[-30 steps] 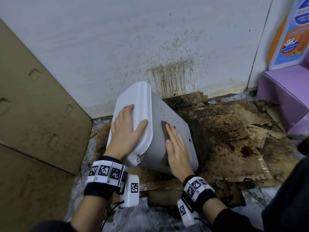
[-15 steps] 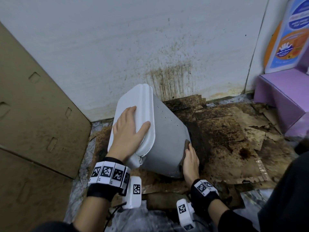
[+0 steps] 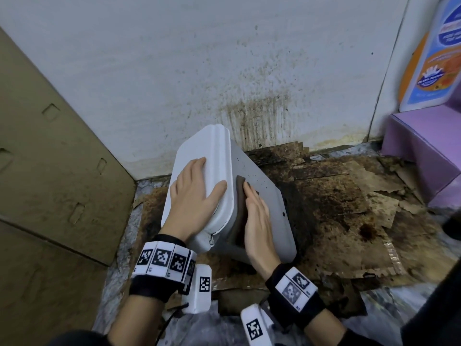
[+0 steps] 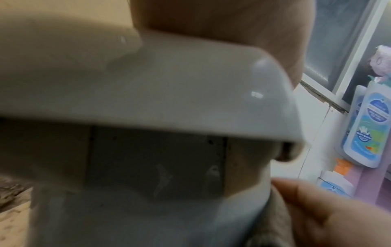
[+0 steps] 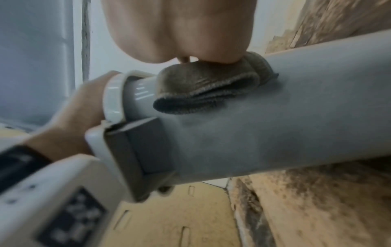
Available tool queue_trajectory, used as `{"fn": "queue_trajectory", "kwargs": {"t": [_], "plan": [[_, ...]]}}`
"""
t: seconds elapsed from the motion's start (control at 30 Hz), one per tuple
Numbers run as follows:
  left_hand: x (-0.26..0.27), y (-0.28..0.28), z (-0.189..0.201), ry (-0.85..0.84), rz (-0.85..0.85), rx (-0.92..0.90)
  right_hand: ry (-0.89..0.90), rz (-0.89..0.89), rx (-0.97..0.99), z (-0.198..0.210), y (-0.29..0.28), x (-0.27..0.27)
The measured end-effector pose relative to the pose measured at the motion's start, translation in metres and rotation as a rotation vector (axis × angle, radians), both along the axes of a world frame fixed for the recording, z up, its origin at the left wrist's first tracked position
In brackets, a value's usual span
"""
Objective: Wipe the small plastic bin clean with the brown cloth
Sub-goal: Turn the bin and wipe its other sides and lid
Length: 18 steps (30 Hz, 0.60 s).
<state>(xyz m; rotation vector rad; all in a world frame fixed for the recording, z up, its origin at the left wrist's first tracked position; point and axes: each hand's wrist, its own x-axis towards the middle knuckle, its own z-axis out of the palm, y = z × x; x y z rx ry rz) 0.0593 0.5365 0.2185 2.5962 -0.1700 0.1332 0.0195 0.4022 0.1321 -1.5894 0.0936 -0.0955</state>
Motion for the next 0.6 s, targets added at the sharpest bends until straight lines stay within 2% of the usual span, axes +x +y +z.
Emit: {"fn": "queue_trajectory", "kwargs": {"t": [0.13, 0.23, 0.37, 0.6], "plan": [[0.001, 0.004, -0.002, 0.014, -0.008, 0.007, -0.069, 0.096, -0.029, 0.012, -0.002, 0.006], [0.002, 0.009, -0.002, 0.027, 0.002, -0.002, -0.132, 0.192, -0.156, 0.007, -0.006, 0.011], [0.001, 0.012, -0.001, 0.057, -0.008, 0.005, -0.232, 0.23, -0.309, -0.006, -0.011, 0.029], [-0.002, 0.005, 0.003, 0.084, -0.033, 0.032, -0.119, 0.33, -0.277, -0.001, -0.02, 0.081]]}}
